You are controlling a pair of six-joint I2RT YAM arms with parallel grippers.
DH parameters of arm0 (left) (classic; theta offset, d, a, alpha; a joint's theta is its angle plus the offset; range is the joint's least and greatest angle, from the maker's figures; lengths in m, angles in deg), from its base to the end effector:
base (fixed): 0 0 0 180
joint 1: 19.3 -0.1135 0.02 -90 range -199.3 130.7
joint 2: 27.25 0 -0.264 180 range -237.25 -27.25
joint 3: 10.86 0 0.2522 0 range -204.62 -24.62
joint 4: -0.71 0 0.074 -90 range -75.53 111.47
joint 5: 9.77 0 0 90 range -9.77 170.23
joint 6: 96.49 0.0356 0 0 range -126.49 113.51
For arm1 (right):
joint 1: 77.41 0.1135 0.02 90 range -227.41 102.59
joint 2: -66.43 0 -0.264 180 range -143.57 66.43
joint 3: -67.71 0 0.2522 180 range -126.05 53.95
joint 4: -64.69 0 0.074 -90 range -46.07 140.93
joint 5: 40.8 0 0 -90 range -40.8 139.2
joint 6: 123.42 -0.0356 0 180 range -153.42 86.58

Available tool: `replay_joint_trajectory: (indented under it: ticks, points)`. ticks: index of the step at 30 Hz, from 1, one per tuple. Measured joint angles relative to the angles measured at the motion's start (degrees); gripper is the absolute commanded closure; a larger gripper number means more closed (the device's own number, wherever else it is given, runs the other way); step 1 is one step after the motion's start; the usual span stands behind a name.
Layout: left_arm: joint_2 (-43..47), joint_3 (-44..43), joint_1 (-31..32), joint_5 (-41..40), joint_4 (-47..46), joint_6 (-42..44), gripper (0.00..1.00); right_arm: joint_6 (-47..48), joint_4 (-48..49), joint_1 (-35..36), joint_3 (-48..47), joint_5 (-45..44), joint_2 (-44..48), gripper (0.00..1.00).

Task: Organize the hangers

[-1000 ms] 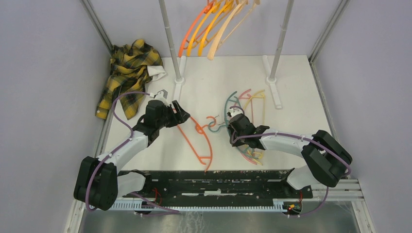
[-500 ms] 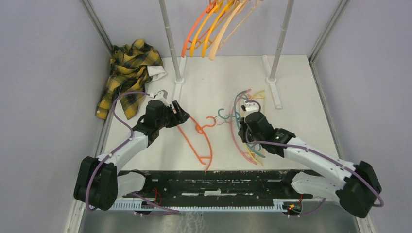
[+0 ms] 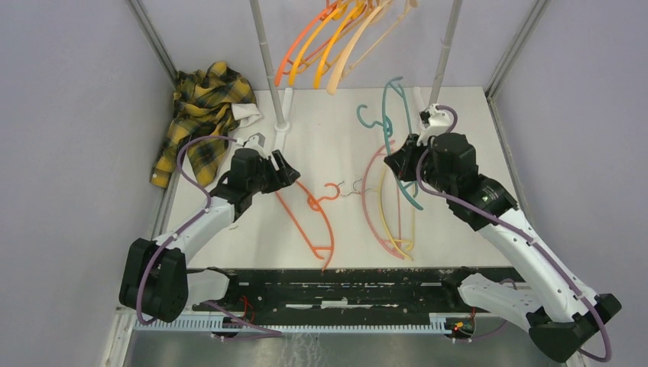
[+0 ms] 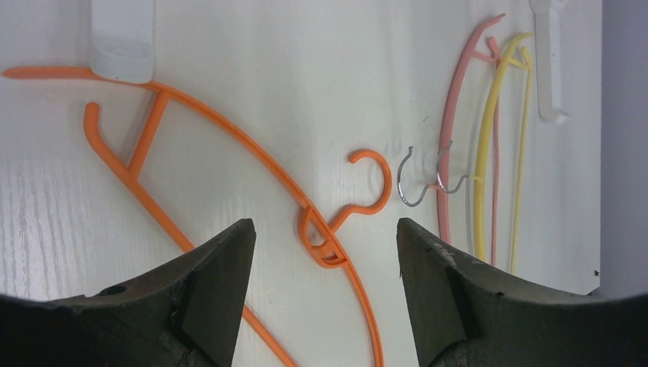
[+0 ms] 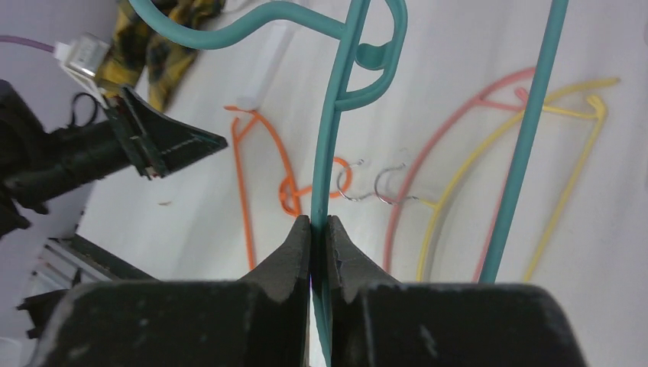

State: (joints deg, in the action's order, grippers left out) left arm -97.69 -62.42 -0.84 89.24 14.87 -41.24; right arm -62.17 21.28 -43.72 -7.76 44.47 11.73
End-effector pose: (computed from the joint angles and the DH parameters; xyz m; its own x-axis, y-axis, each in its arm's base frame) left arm 0.2465 -0.0882 0.2211 -0.6742 -0.3685 -0.6401 0.0645 0.8340 -0.5480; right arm 0.1716 0.1109 0.3763 -0.5162 0.2319 -0.8244 -0.2751 0.8667 0.4161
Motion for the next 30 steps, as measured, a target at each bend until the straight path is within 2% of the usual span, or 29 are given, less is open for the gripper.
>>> replay_joint_trajectory:
  ticks: [6,13,17,24,30]
  points:
    - [-0.5,-3.1,0.0,-1.0,0.7,0.1,0.25,-1.1,1.7,-2.4,-9.4,3.7,-4.4,0.99]
    - [-2.8,-3.7,0.0,-1.3,0.8,0.6,0.25,-1.4,4.7,-4.9,-15.6,2.5,-7.0,0.99]
    - [-4.0,-3.7,0.0,-1.3,0.8,0.6,0.25,-2.4,8.8,-9.2,-19.0,2.8,-11.0,0.99]
    - [-4.1,-3.9,0.0,-1.4,0.8,1.2,0.25,-12.2,20.2,-19.7,-21.6,9.5,-20.2,0.99]
    - [-5.2,-4.6,0.0,-1.4,0.8,1.6,0.25,-22.9,30.9,-24.4,-22.9,17.9,-28.7,0.99]
